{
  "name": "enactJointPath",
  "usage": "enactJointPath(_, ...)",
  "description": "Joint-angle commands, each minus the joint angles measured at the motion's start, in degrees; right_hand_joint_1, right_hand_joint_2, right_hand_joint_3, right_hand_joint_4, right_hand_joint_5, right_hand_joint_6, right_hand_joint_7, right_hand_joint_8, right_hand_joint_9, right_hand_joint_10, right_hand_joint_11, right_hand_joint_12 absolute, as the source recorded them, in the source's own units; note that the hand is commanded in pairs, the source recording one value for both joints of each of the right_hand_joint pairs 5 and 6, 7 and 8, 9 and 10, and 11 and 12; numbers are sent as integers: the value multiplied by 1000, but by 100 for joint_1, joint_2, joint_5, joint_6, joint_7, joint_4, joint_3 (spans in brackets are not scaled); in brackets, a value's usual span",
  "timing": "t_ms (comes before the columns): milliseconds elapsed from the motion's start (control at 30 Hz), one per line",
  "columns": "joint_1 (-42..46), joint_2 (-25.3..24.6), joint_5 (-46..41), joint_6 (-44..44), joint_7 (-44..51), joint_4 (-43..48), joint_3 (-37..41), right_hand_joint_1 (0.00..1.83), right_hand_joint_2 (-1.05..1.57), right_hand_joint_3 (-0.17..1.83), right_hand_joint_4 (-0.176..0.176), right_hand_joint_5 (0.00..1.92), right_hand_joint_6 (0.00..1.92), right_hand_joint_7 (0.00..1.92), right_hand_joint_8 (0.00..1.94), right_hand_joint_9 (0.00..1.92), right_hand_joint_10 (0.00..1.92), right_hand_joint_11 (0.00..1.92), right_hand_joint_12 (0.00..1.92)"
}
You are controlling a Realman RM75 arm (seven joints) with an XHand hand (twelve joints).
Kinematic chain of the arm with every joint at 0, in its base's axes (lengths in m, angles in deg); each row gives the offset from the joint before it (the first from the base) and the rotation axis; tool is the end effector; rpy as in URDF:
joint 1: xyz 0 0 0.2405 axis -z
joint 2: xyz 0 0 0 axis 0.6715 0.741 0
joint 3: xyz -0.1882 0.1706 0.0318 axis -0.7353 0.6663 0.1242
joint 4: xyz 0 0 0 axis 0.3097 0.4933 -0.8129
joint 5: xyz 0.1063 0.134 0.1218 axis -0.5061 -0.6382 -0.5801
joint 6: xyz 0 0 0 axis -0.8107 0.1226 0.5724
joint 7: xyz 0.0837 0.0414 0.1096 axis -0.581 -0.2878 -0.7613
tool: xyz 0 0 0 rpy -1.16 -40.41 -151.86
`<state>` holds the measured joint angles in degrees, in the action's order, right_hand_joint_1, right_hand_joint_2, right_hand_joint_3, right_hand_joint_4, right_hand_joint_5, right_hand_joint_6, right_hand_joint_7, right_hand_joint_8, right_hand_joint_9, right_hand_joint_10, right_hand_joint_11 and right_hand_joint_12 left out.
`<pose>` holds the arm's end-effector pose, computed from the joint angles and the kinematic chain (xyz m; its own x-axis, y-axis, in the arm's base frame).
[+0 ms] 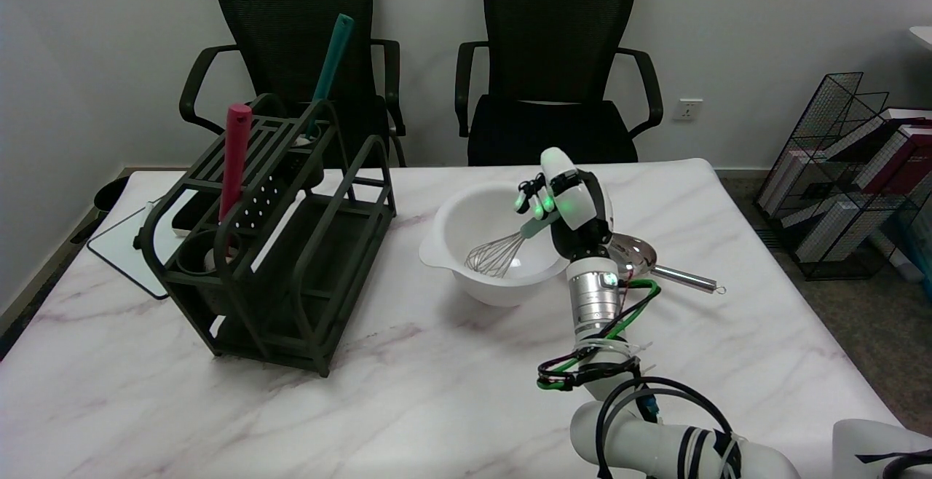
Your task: Pick up the whisk.
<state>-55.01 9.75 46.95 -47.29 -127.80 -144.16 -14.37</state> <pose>-0.3116 -0.3317 0.2620 -0.4437 0.2274 0.8668 -0.8642 -0.3648 -0.3466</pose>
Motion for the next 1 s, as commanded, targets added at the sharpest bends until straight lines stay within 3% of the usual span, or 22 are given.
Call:
enactJointPath(33, -74, 27, 26, 128, -7, -1, -27, 815, 540, 985, 0, 1582, 1582, 1828, 1828, 1724, 1724, 1416, 1416)
enactJointPath(233, -90, 35, 26, 184, -7, -1, -27, 847, 734, 804, 0, 1920, 1920, 1916, 1916, 1805, 1805, 1530, 1530)
enactJointPath(633, -138, 35, 26, 192, -7, 31, -27, 952, 1051, 697, 0, 1920, 1920, 1920, 1920, 1914, 1914, 1687, 1687)
enactJointPath(867, -162, 68, 36, 192, 19, 7, -27, 962, 1127, 778, 0, 1920, 1920, 1920, 1920, 1920, 1920, 1742, 1742)
enactJointPath(1000, -170, 115, 147, 200, 33, -18, -19, 967, 1304, 796, 0, 1920, 1920, 1920, 1920, 1920, 1920, 1806, 1806)
